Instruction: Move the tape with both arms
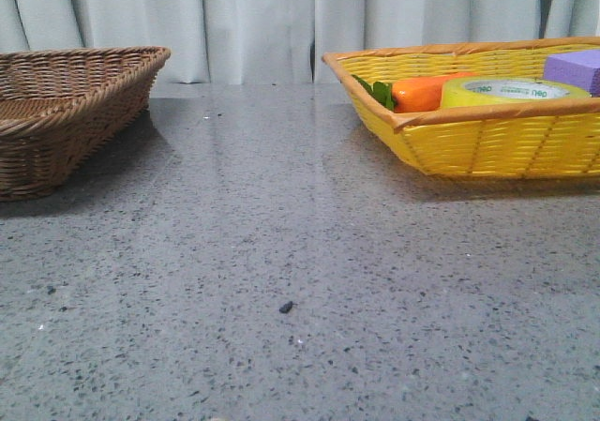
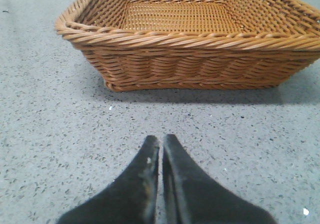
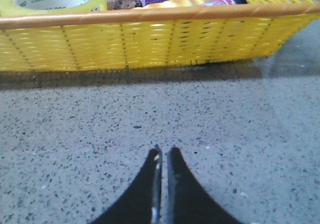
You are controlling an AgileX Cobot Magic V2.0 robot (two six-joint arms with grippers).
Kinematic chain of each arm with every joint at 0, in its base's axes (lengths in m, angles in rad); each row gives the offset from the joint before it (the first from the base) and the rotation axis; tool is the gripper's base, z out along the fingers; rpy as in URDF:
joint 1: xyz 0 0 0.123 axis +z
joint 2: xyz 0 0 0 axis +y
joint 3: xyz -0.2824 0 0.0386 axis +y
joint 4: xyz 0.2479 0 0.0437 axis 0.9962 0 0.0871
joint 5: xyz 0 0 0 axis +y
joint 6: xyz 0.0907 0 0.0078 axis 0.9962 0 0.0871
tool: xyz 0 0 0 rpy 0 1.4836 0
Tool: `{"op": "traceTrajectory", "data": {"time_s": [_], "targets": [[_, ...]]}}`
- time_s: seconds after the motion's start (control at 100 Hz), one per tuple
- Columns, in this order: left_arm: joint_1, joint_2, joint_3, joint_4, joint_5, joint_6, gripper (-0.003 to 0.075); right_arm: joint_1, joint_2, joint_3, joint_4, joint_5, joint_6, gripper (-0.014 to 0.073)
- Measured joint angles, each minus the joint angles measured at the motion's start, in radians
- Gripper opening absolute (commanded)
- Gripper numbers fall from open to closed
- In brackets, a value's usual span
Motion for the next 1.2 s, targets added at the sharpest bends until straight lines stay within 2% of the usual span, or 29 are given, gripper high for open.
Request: {"op": "traceTrajectory", "data": {"time_s": [0.52, 1.2], "targets": [[0.000, 0.000, 0.000, -0.002, -0.030, 0.000, -0.0020, 0.000, 0.000, 0.000, 0.000, -0.013, 0.000, -0.0074], [0.000, 0.000, 0.000, -0.002, -0.211, 0.000, -0.0021, 0.000, 0.000, 0.000, 0.000, -0.297, 0.000, -0.0074]]}}
